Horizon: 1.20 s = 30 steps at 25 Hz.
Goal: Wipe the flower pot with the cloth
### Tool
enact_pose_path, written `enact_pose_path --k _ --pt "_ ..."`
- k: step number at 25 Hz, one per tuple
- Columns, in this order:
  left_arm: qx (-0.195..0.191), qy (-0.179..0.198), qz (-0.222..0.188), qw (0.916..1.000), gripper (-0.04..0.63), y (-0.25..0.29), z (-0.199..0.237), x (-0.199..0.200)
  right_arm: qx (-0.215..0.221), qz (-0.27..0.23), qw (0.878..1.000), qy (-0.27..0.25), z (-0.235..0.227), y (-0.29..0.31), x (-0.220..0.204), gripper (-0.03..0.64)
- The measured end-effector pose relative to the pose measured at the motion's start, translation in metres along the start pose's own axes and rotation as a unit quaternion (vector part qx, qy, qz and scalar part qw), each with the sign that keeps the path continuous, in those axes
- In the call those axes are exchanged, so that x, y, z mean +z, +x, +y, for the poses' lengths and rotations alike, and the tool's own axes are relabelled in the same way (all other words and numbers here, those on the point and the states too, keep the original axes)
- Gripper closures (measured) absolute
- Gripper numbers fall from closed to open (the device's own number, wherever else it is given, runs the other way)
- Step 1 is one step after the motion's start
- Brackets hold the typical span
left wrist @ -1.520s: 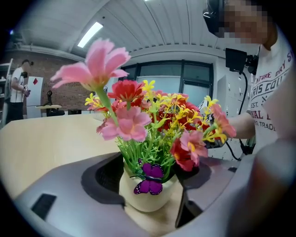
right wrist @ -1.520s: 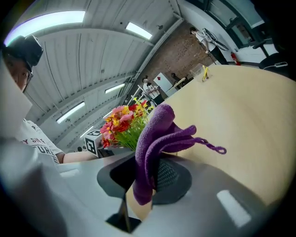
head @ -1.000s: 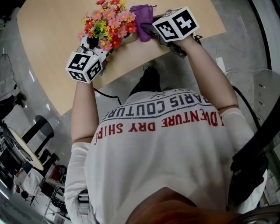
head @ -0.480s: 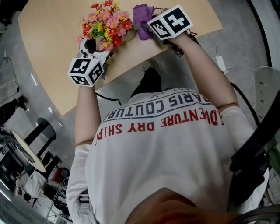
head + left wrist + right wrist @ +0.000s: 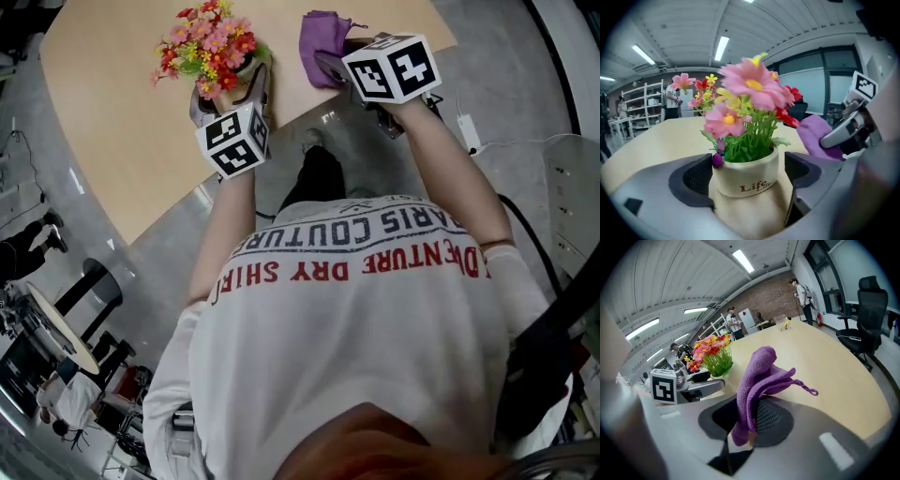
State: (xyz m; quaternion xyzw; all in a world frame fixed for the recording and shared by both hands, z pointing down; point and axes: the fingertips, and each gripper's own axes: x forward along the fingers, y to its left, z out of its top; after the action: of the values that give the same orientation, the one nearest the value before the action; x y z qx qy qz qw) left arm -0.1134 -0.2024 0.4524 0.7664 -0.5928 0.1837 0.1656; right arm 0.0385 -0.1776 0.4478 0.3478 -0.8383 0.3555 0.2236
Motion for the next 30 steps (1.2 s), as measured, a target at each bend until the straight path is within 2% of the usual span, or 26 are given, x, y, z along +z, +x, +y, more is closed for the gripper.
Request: enact_pose_path --k 3,5,7,11,14,17,21,25,30 --pt "0.054 0.001 0.001 0.9985 0.129 0.009 0.004 -0.004 0.025 -0.011 1.000 0.005 0.004 -0.005 -0.010 0.552" --pt "0.069 0.001 0.002 0.9976 0.129 0.013 0.007 -0.007 0.042 -0.016 0.999 0.009 0.008 -0.005 -0.017 0.552" --pt "0.068 0.003 0.003 0.9977 0.129 0.015 0.008 -0.007 0.048 -0.019 0.999 0.010 0.009 -0.007 -0.021 0.552" --pt "0.032 0.016 0.000 0.9994 0.129 0.015 0.009 0.000 0.069 -0.019 0.997 0.003 0.015 -0.011 -0.018 0.551" --pt "-0.023 0.046 0.007 0.9986 0.129 0.017 0.014 0.000 0.084 -0.019 0.996 0.002 0.018 -0.008 -0.010 0.551" --pt "-0.085 0.080 0.010 0.9931 0.129 0.014 0.013 0.001 0.099 -0.024 0.995 0.009 0.022 -0.006 -0.003 0.552" --pt "-0.169 0.122 0.007 0.9780 0.129 0.009 0.019 0.000 0.126 -0.022 0.992 0.015 0.035 0.009 0.010 0.552" --pt "-0.257 0.173 0.016 0.9507 0.129 0.015 0.030 -0.004 0.156 -0.015 0.987 0.019 0.046 0.044 0.030 0.552" --pt "-0.321 0.214 0.024 0.9222 0.129 0.014 0.022 -0.005 0.182 0.003 0.983 0.013 0.049 0.060 0.038 0.552"
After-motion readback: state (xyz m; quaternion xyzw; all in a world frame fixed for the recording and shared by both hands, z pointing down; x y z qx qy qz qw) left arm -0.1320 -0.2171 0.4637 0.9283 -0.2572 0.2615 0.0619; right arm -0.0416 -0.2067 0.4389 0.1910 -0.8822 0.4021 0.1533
